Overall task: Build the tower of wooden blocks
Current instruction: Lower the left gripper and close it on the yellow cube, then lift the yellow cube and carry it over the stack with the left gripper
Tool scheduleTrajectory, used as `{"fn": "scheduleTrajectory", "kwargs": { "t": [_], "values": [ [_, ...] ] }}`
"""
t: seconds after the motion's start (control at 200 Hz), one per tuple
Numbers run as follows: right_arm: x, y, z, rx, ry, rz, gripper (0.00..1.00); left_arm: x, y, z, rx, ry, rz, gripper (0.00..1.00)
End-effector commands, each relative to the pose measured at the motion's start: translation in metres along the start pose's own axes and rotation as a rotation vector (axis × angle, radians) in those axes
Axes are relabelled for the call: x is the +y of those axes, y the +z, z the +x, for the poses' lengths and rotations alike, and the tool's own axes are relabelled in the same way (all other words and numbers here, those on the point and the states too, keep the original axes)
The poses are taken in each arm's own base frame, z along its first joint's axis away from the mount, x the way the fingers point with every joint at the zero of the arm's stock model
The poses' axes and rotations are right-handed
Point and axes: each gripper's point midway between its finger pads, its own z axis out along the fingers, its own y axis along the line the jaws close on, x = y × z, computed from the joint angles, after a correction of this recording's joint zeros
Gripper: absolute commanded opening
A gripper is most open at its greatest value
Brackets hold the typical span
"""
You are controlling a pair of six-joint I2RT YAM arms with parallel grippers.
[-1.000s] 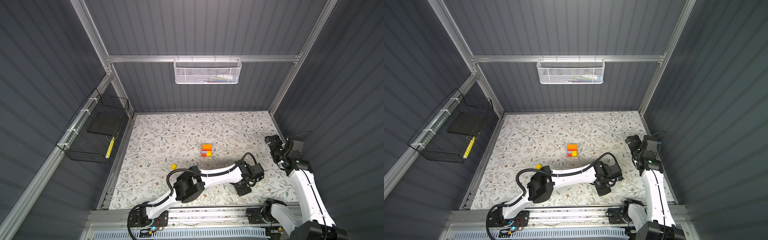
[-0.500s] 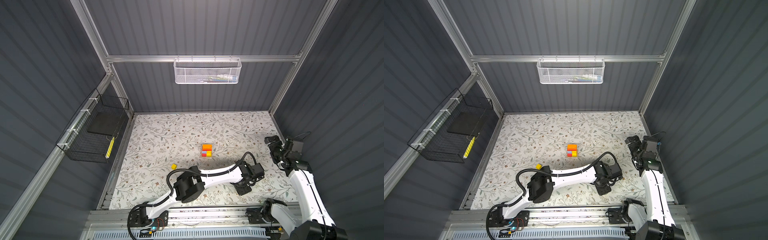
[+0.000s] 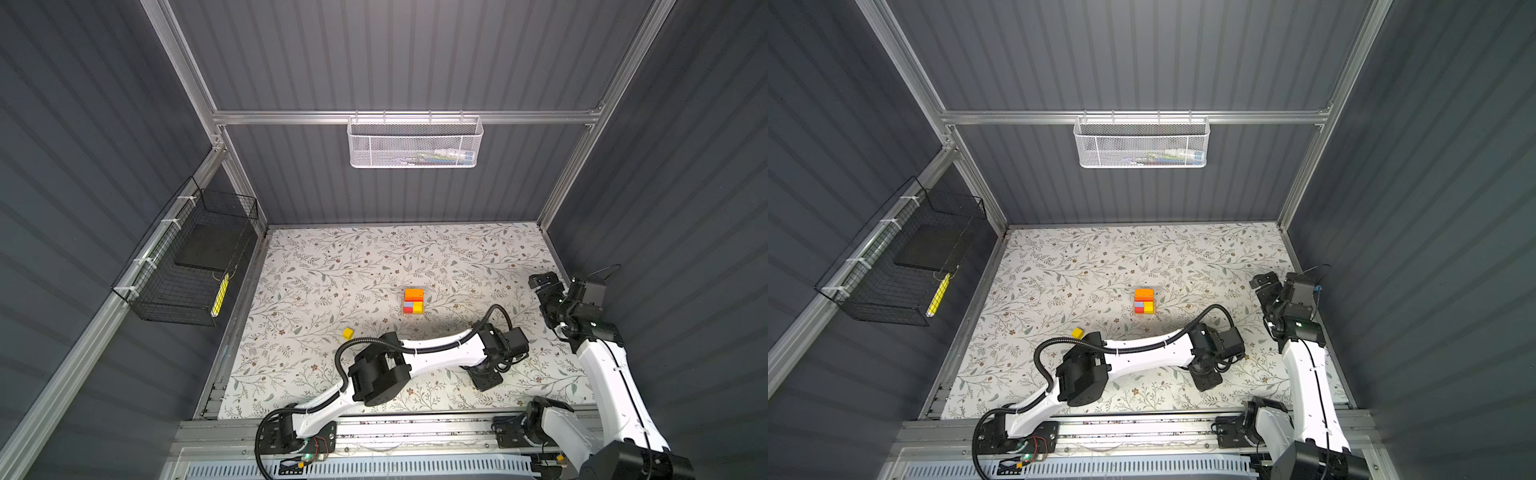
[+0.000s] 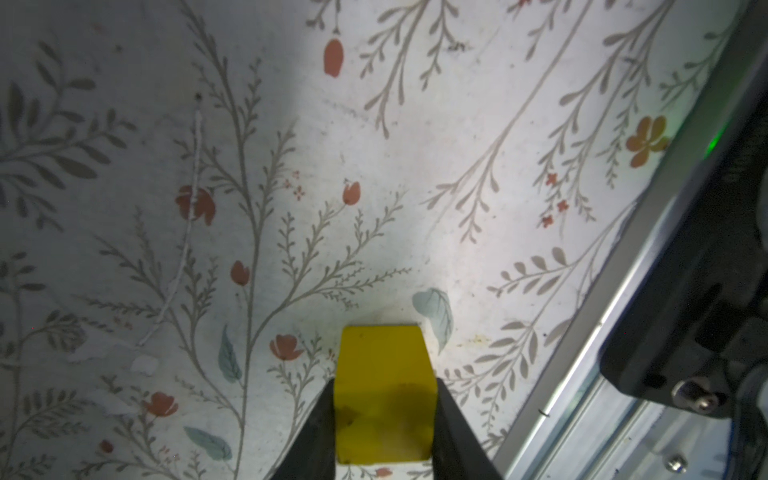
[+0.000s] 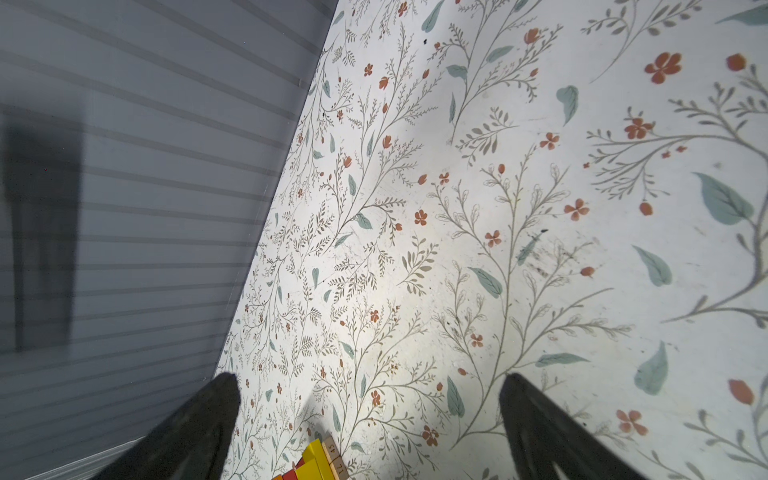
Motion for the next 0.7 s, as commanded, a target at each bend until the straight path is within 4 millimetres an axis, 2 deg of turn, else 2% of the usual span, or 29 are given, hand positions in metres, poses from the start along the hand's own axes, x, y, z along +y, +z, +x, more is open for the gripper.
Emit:
{"fn": "scheduleTrajectory", "kwargs": {
  "t": [0.0, 0.06, 0.13, 0.29, 0.42, 0.54, 0.695],
  "values": [
    [-0.002, 0.0, 0.0, -0.008, -0.004, -0.002, 0.99, 0.001, -0.003, 0.001, 0.009, -0.018, -0.018, 0.15],
    [-0.002, 0.001, -0.001, -0.008, -0.004, 0.0, 0.99, 0.003, -0.009, -0.001, -0.003, -0.03, -0.031, 0.05],
    [-0.003, 0.003, 0.0, -0.004, -0.002, 0.0, 0.99, 0.008, -0.021, -0.005, -0.02, -0.048, -0.057, 0.0],
    [-0.001, 0.01, 0.003, 0.015, 0.001, -0.017, 0.99, 0.016, -0.063, -0.013, -0.09, -0.104, -0.076, 0.0],
    [0.0, 0.016, 0.007, 0.039, 0.001, -0.032, 0.99, 0.027, -0.1, -0.012, -0.138, -0.159, -0.079, 0.0],
    [0.003, 0.022, 0.01, 0.06, -0.016, -0.059, 0.99, 0.053, -0.127, -0.003, -0.15, -0.257, -0.118, 0.0],
    [0.007, 0.027, 0.014, 0.082, -0.031, -0.083, 0.99, 0.1, -0.156, 0.016, -0.159, -0.411, -0.189, 0.0]
  ]
}}
